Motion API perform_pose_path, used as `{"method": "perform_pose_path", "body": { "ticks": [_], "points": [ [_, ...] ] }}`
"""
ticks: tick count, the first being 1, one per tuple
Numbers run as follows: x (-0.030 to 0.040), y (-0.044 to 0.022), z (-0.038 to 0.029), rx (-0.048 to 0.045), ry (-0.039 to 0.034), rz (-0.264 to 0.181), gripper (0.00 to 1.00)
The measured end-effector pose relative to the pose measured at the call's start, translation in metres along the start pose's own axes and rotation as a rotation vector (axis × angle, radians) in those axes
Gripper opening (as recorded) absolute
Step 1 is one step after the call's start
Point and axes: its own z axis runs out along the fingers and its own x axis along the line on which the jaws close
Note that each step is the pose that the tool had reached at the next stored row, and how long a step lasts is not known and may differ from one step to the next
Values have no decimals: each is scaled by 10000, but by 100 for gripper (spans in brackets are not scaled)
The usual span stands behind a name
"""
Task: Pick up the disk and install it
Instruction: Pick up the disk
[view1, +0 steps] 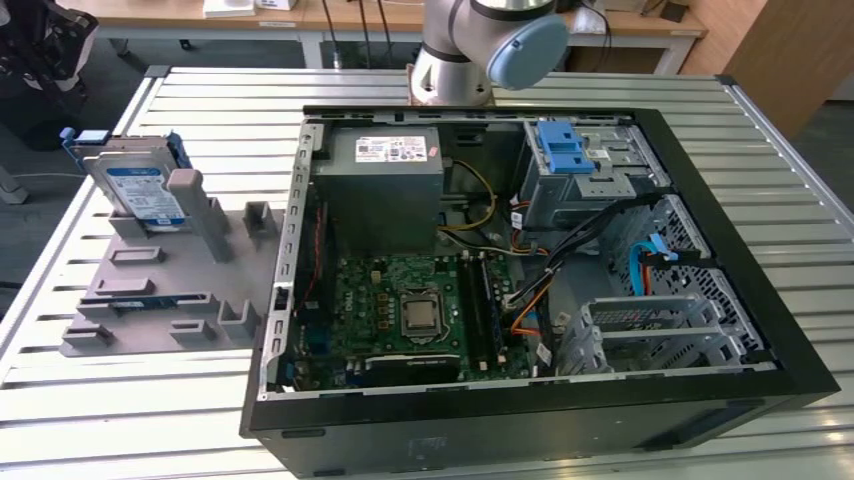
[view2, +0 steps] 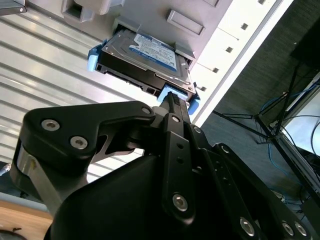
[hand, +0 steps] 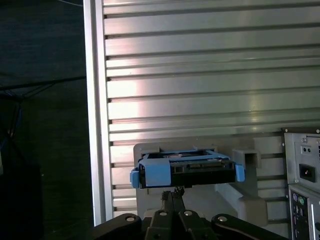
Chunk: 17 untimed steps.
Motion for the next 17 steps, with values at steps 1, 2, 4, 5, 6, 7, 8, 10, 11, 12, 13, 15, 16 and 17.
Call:
{"method": "perform_pose_path", "body": {
  "ticks": [1,2,4,5,6,7,8,10,11,12,13,15,16,17],
  "points": [
    [0,0,0,0,0,0,11],
    [0,0,0,0,0,-8,11],
    [0,0,0,1,3,-71,11],
    [0,0,-1,1,6,-117,11],
    [0,0,0,1,7,-163,11],
    [0,0,0,2,9,-210,11],
    [0,0,0,1,10,-264,11],
    [0,0,0,3,17,-382,11],
    [0,0,0,3,19,-436,11],
    [0,0,0,3,21,-488,11],
    [0,0,0,3,23,-538,11],
    [0,0,0,4,28,-638,11],
    [0,0,0,4,29,-695,11],
    [0,0,0,5,32,-749,11]
  ]
}}
